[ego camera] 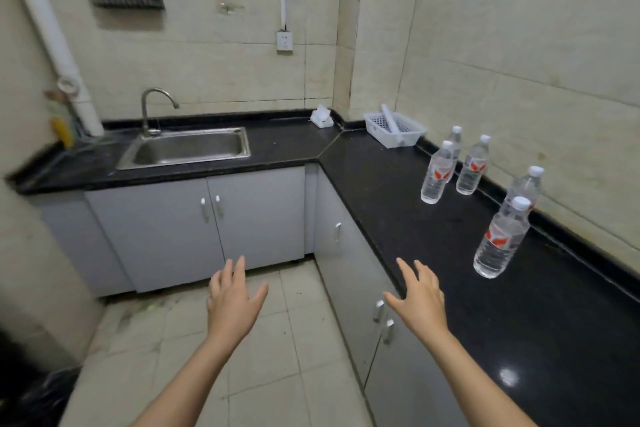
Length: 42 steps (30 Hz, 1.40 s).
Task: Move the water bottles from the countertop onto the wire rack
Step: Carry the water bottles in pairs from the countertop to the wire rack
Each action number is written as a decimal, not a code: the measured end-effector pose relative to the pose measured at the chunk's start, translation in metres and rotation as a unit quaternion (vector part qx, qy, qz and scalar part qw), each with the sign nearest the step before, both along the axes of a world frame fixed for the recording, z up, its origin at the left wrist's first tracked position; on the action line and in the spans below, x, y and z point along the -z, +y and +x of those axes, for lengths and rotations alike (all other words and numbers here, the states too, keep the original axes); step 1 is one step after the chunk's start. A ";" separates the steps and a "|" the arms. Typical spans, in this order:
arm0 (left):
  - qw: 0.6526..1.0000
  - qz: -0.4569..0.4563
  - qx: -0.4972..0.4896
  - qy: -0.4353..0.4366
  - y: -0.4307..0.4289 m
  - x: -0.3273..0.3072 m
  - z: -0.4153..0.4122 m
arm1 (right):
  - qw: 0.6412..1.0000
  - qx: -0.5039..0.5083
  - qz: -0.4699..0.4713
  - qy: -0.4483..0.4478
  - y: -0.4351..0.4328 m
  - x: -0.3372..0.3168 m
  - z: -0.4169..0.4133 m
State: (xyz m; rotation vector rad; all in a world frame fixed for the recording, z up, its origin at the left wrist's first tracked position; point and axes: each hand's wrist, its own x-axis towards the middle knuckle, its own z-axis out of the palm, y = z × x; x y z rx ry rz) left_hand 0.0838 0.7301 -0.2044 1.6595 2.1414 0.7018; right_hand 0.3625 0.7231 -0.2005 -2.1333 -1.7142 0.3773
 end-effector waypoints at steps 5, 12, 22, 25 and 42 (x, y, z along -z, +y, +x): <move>0.999 -0.026 -0.001 0.025 0.034 0.013 0.015 | 0.996 -0.068 -0.023 -0.051 0.059 0.013 0.001; 0.993 -0.084 -0.002 0.084 0.099 0.040 -0.005 | 0.988 -0.108 -0.054 -0.093 0.139 0.037 -0.015; 0.988 -0.095 0.110 0.058 0.301 0.052 -0.008 | 0.993 -0.016 -0.054 -0.104 0.295 0.041 -0.037; 0.979 -0.081 0.177 0.055 0.370 0.040 0.007 | 0.995 0.037 -0.048 -0.075 0.335 0.032 -0.046; 0.902 -0.031 0.425 0.073 0.594 0.021 0.217 | 0.890 0.428 0.156 0.008 0.464 0.021 0.115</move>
